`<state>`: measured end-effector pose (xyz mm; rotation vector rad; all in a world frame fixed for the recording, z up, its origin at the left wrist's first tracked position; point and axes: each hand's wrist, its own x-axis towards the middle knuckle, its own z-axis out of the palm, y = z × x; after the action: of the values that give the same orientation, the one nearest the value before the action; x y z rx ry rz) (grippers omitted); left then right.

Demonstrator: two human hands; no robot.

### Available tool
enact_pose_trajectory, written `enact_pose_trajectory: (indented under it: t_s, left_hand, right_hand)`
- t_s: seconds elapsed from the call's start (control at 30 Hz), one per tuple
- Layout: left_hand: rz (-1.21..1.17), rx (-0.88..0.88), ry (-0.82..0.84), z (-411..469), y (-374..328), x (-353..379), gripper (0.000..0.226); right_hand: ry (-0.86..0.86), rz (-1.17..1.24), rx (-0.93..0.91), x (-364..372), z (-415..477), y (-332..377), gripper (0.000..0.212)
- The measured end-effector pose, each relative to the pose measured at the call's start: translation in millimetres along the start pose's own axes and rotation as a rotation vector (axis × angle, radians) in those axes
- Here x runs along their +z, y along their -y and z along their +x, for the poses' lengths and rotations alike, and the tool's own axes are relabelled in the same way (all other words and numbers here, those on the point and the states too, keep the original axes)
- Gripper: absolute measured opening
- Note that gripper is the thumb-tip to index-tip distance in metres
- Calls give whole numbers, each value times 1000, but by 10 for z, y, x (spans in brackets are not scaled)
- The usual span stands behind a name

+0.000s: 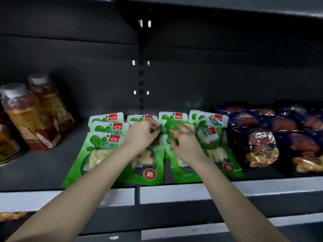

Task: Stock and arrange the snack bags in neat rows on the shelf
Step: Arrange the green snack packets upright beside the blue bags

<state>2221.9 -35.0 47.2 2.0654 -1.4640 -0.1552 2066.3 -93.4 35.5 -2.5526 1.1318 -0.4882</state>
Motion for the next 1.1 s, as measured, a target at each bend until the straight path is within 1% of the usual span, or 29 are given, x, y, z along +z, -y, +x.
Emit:
enact_pose_trajectory:
  t_s: [0.07,0.1,0.17,0.2,0.27,0.33,0.5,0.63,0.7,0.77,0.83,0.87,0.93,1.0,1.03,1.07,1.1]
  left_hand:
    - [-5,48,74,65,-125,157,36]
    - [21,74,123,96,-177,238,43]
    - [105,133,227,136,-271,386,55]
    - [153,167,254,151,-308,457,57]
    - [254,223,253,172,-367,560,59]
    - [317,243,248,210,-384,630,61]
    - [352,176,296,298,-362,701,65]
    - [407,237,325,276,-463,680,62]
    - [396,255,316,271,-483,643,58]
    - [418,295,284,259,-505,582,46]
    - [468,357,230,253,-532,544,36]
    - [482,374,204,261,-544,532,36]
    - [482,366,155,275,-569,503,38]
    - [471,326,72,275,-612,460,41]
    - [468,302,13,274,-645,428,42]
    - [462,283,-48,264,-691,383,42]
    - [443,283,-91,256,-742,341,42]
  right_hand:
    - [-29,-50,44,-37,-38,-168,50]
    - [-14,-73,75,-55,-61,-244,52]
    - [59,-120,117,-71,-108,-383,57]
    - [98,-139,123,-67,-128,-443,58]
    - [142,-144,114,-55,-157,-527,60]
    - [157,-131,101,-34,-161,-572,60]
    - [177,-135,95,-9,-158,-615,60]
    - [165,-166,90,31,-196,-613,57]
    - [149,-120,74,8,-206,-628,55]
    - [72,60,115,-90,-207,-661,49]
    - [-105,260,172,-204,-240,-702,43]
    - [-200,316,199,-262,-264,-718,41]
    - [-372,347,239,-362,-312,-761,40]
    - [-522,353,239,-434,-338,-799,40]
    - [-560,363,238,-464,-337,-805,40]
    - [-557,389,246,-489,-336,-804,38]
    - [-516,433,268,-518,-335,-775,36]
